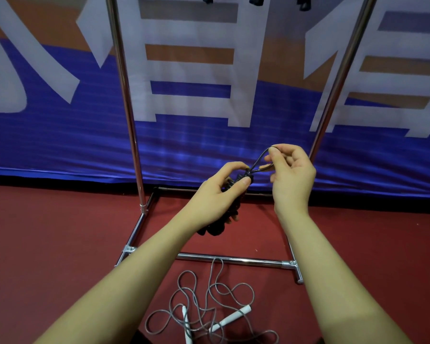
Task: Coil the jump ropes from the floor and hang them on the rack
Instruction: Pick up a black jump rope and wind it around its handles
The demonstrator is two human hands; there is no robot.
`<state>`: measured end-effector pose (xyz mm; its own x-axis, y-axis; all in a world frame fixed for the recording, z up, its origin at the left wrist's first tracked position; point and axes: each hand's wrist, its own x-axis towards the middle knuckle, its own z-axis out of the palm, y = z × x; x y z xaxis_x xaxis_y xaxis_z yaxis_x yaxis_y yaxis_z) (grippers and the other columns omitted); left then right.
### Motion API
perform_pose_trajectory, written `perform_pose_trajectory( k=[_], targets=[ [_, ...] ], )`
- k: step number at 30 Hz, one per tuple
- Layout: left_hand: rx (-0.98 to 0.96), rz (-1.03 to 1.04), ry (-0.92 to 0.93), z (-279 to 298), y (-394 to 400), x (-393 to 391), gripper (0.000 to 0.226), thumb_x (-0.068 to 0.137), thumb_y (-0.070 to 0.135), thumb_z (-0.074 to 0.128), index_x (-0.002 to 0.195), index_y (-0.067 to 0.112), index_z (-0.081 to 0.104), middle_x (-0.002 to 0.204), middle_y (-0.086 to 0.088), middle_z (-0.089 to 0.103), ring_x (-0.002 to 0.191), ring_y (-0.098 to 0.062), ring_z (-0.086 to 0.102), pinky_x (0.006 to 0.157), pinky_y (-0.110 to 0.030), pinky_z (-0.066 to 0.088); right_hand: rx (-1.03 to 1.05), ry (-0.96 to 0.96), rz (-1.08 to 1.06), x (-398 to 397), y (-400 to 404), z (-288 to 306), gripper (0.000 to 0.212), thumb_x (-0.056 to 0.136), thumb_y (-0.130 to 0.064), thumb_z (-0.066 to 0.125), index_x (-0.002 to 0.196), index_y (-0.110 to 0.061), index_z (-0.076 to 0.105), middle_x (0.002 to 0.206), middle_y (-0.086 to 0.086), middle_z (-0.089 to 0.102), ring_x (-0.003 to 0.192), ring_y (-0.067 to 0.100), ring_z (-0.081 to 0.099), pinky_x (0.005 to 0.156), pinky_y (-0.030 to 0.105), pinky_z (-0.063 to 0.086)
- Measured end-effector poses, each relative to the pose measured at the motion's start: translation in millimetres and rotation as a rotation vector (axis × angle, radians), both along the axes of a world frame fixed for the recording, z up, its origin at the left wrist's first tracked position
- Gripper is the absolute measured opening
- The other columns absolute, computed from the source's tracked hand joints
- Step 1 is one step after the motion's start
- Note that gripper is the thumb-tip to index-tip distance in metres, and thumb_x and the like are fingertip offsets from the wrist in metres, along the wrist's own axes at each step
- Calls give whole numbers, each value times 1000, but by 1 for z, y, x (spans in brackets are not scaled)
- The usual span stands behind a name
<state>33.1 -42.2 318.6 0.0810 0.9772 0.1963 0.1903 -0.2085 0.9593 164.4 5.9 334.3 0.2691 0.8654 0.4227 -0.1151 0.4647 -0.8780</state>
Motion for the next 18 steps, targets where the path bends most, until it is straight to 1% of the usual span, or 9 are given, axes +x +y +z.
perform_pose_trajectory(
  k=[3,5,7,8,11,12,14,16,18],
  targets=[
    [54,2,36,5,-6,-3,18,96,29,53,113,35,56,71,-6,47,56,-23,52,53,-31,50,30,-35,-41,-1,-6,8,16,88,-7,63,80,-21,63,77,-2,64,65,7,61,55,18,42],
    [98,22,68,9,-11,-4,19,97,31,50,113,38,56,69,0,49,55,-17,51,56,-28,48,56,-67,-62,0,-12,15,17,87,-9,65,80,-25,65,84,-3,64,65,5,60,60,21,45],
    [139,64,91,14,-16,-3,21,98,33,48,116,42,55,65,9,49,55,-12,49,59,-26,48,86,-89,-93,1,-18,23,20,86,-10,67,80,-30,66,88,-2,64,74,7,61,69,24,48],
    [162,91,87,18,-19,-1,22,98,33,48,117,42,55,65,11,49,55,-11,48,60,-26,46,94,-93,-104,2,-21,27,21,85,-11,68,80,-31,66,90,0,65,79,9,62,73,25,50],
    [240,166,71,33,-24,5,24,98,30,48,119,37,57,78,8,56,60,-8,51,63,-22,45,100,-90,-113,3,-26,40,19,85,-13,68,82,-31,66,93,7,68,82,12,62,73,28,51],
    [258,184,74,39,-25,7,24,98,31,49,120,36,57,80,7,57,61,-7,53,64,-22,47,106,-94,-117,4,-26,47,16,86,-13,68,83,-29,67,93,7,68,81,12,61,73,27,51],
    [267,223,58,53,-27,11,24,96,35,51,119,36,55,73,6,58,59,-11,58,64,-31,52,135,-96,-132,7,-26,64,9,85,-11,68,88,-20,68,89,6,67,77,10,59,71,20,49],
    [271,266,-1,69,-28,14,19,94,37,55,110,30,51,65,3,57,54,-17,62,62,-40,53,176,-117,-163,11,-25,85,4,85,-11,68,89,-12,68,85,5,66,72,7,56,67,14,46],
    [295,314,-37,87,-26,21,18,93,37,57,97,21,49,66,2,61,52,-20,64,61,-42,53,199,-177,-181,15,-23,107,1,86,-13,67,87,-13,67,86,6,66,72,6,54,66,12,45]
  ],
)
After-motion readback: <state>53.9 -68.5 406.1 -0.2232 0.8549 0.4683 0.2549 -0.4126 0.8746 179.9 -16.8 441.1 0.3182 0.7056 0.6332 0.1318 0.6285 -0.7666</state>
